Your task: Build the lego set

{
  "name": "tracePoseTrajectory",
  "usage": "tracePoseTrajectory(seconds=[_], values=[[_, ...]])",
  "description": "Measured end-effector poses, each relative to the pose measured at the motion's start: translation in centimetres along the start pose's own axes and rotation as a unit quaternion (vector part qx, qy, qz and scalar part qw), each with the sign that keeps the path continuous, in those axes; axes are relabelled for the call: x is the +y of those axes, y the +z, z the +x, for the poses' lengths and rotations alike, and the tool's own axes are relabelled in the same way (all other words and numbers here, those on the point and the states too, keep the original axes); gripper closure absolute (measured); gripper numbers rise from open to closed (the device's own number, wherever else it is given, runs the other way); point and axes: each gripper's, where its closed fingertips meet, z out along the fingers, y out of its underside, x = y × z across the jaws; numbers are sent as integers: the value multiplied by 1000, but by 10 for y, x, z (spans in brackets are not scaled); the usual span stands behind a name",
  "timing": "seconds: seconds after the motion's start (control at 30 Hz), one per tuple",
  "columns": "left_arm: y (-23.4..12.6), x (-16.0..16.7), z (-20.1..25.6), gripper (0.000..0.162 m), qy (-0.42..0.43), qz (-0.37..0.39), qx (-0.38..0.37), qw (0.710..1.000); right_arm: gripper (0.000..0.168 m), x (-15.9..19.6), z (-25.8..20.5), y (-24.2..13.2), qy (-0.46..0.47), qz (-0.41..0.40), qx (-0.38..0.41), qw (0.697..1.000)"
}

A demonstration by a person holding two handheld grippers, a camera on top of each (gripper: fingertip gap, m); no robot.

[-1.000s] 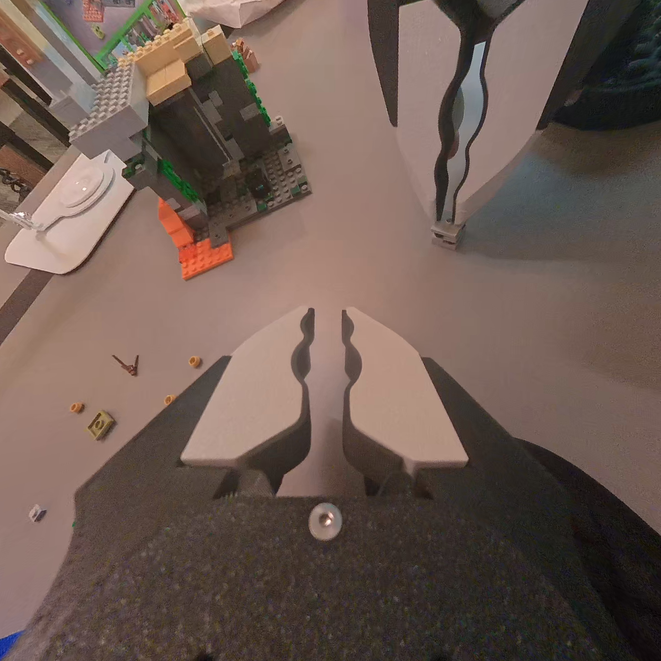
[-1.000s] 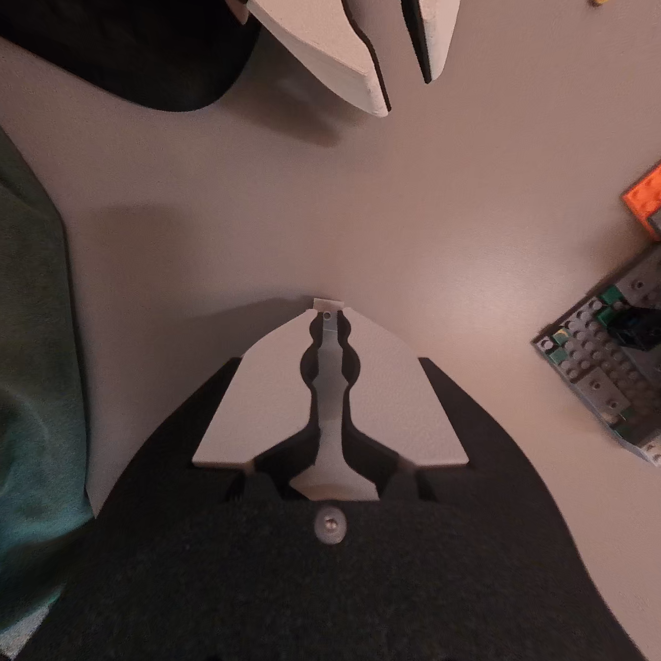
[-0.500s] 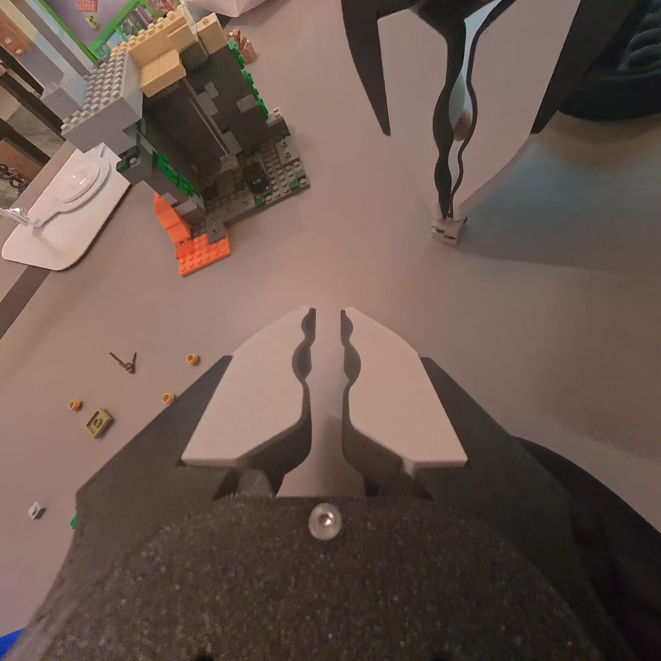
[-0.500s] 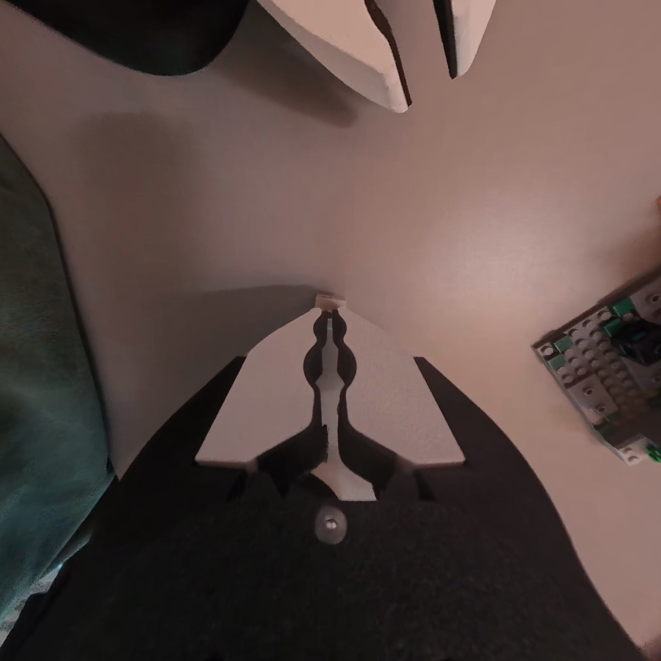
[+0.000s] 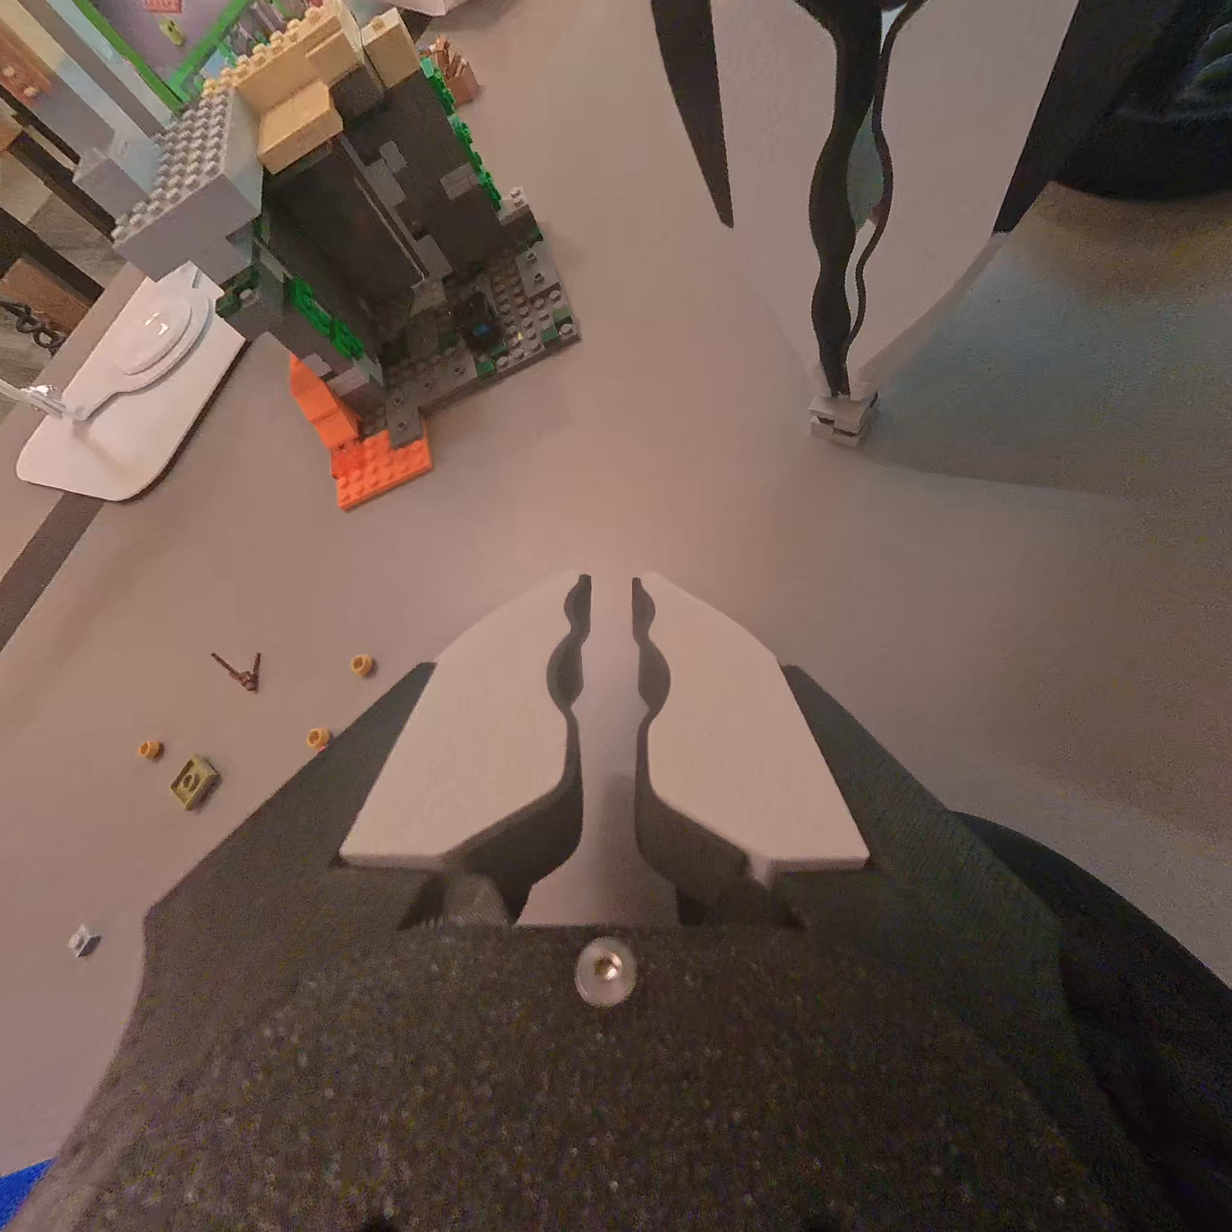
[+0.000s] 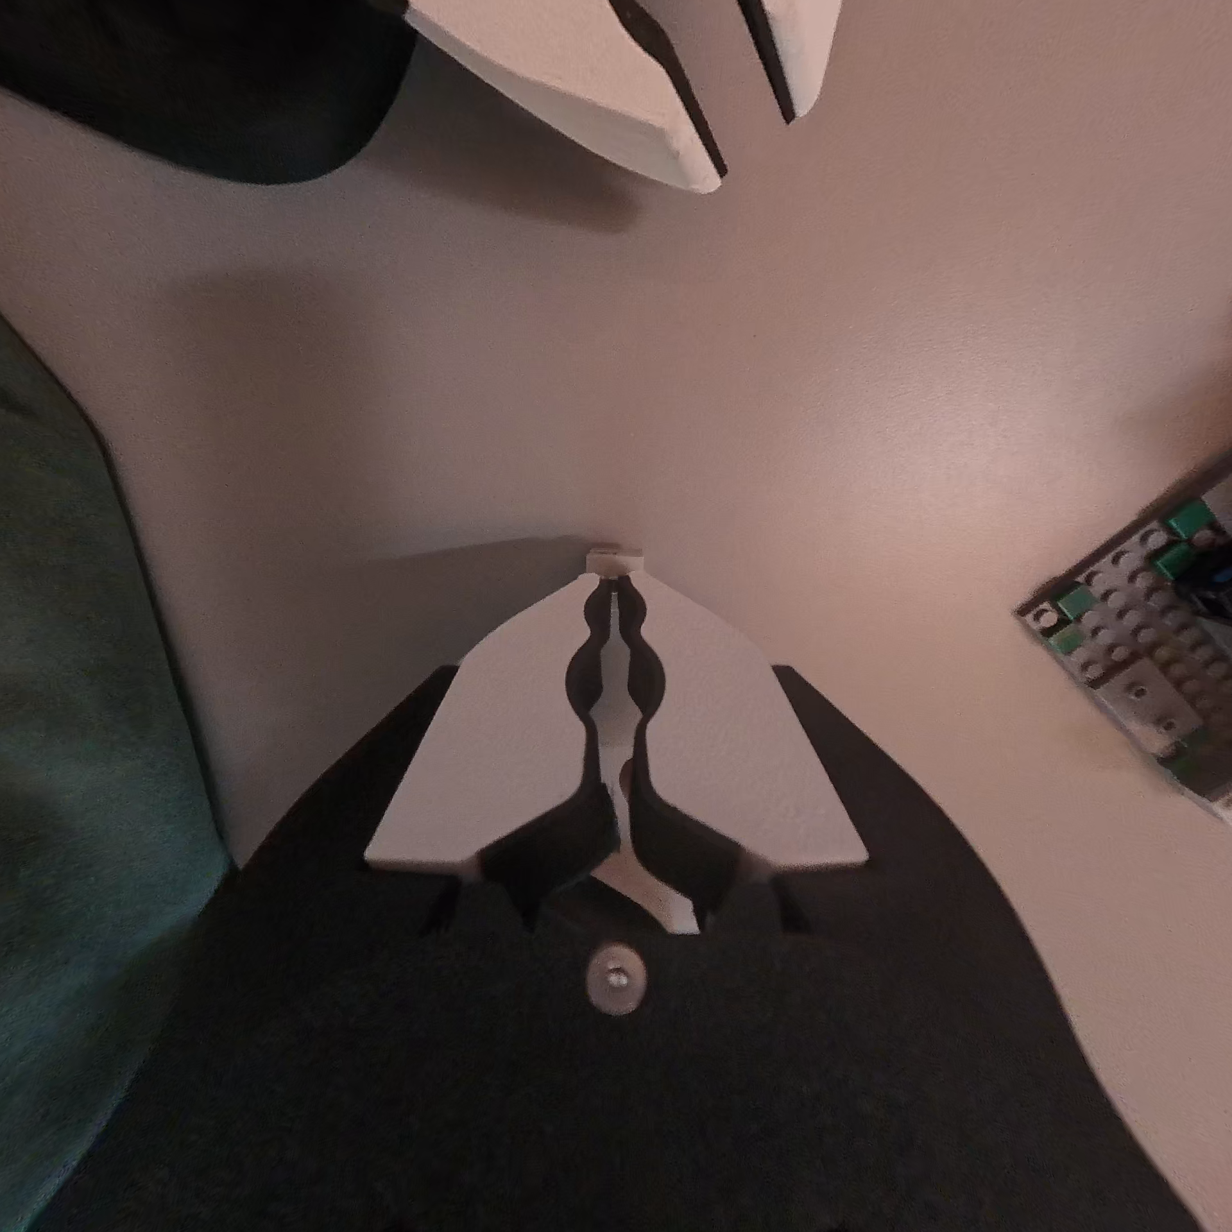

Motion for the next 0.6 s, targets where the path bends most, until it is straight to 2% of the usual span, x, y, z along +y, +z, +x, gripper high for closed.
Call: tracePoseTrajectory(seconds=[0.33, 0.6], values=[[1, 1, 1, 152, 6, -5, -3, 1000, 166, 0, 0, 0, 60, 24, -6, 998], [2, 2, 2, 151, 13, -10, -4, 1000, 166, 3, 0, 1, 68, 35, 4, 997]])
